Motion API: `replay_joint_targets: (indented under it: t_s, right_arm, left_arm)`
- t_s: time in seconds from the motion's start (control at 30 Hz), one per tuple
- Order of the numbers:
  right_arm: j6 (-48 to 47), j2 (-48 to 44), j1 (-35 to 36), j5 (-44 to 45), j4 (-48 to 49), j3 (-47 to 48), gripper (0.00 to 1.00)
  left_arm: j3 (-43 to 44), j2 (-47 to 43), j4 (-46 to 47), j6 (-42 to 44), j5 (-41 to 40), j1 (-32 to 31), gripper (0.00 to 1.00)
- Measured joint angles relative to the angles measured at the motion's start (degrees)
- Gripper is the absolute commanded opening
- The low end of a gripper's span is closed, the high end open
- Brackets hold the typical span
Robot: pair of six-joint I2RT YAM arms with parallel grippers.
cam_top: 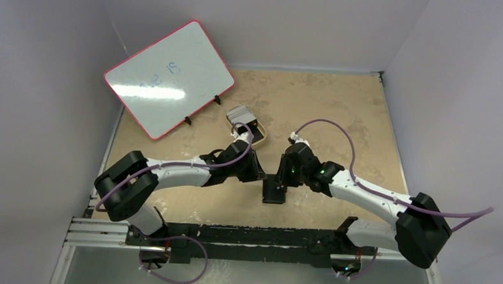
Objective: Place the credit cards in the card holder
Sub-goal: Close the card holder at the center of the board.
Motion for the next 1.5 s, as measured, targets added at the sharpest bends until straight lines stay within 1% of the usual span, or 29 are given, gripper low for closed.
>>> replay_joint_targets:
  t_s: [0.23,0.5,0.57,0.7,0.83,0.9,0.97,1.0,1.27,1.37,1.5]
  right_arm:
    - [1.6,3.5,2.0,5.4,-4.0,2.3,0.28]
    - [2.1,6.1,2.7,6.9,-6.0,3.1,0.27]
    - [2.2,6.9,3.0,7.2,-6.6,3.5,0.25]
    - [2.4,7.9,3.4,8.3,-7.6,4.2,0.15]
    - [2.6,7.9,3.6,8.3,-7.7,4.6,0.11]
    - [2.6,7.9,3.6,8.3,-7.8,4.6,0.13]
    - [2.6,7.9,3.6,8.3,-7.9,4.6,0.21]
    - [2.6,8.0,3.6,8.3,-8.0,4.6,0.23]
    - [3.4,10.2,5.3,9.6,-9.9,6.3,0.28]
    - [3.7,11.1,5.9,10.3,-10.8,7.3,0.29]
    - [4.1,11.8,6.3,11.5,-11.5,7.6,0.27]
  left_arm:
    - [-0.3,-1.7,-2.9,0.0,-2.4,-0.1,0.19]
    - [-0.9,-0.5,-3.2,0.0,-2.3,-0.2,0.19]
    - [-1.1,-0.2,-3.1,0.0,-2.2,-0.2,0.19]
    - [-1.2,0.2,-3.1,0.0,-2.2,-0.2,0.19]
    - [-1.2,0.2,-3.1,0.0,-2.1,-0.2,0.19]
    - [-1.2,0.2,-3.1,0.0,-2.1,-0.2,0.19]
    - [-1.2,0.2,-3.1,0.0,-2.1,-0.2,0.19]
    - [-1.2,0.2,-3.1,0.0,-2.1,-0.2,0.19]
    - [-1.4,0.2,-3.0,0.0,-2.1,-0.2,0.19]
    - [-1.7,0.2,-3.0,0.0,-2.1,-0.2,0.19]
    - [-2.0,0.2,-3.1,0.0,-2.1,-0.2,0.19]
